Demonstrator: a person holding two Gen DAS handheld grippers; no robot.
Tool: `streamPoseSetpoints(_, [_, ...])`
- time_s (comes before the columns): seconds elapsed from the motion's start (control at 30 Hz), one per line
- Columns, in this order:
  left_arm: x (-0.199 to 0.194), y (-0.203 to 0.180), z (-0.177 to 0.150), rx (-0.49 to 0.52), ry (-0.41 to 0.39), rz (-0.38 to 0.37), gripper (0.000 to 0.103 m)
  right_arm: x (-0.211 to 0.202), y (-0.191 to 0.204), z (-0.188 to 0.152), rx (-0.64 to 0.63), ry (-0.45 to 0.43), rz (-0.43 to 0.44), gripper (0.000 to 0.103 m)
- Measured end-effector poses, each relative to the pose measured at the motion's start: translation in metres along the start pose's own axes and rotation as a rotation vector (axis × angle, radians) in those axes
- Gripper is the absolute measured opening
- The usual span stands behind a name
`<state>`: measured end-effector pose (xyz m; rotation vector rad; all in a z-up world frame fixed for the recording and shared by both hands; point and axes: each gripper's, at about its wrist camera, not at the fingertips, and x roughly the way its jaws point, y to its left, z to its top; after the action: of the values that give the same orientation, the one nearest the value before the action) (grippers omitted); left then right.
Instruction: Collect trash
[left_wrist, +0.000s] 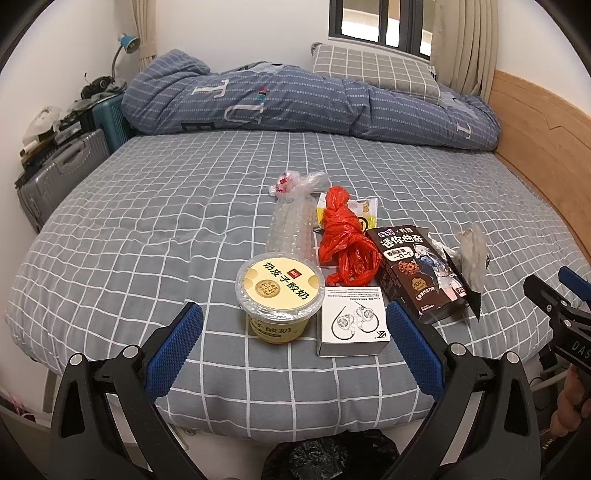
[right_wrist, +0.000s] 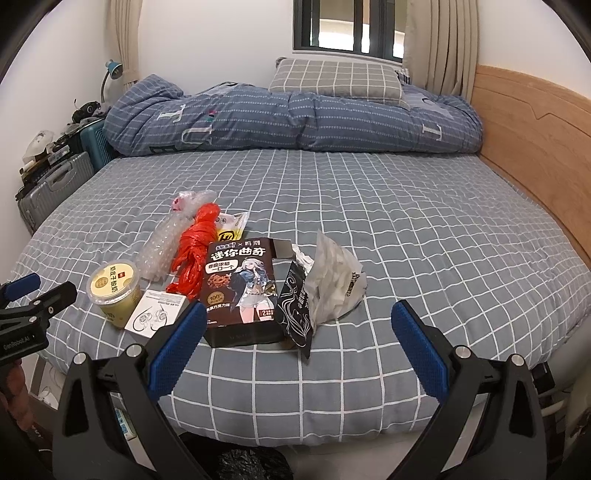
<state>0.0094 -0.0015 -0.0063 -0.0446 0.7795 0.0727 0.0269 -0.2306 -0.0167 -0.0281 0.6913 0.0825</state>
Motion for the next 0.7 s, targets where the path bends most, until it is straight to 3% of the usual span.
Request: streamPoseSetpoints(0.7, [0.0063, 0.0035, -0.0019, -0.011, 0.025, -0.001, 0.097, 0.0023, 0.0026, -0.0014, -0.005, 0.009, -0.001, 0.096])
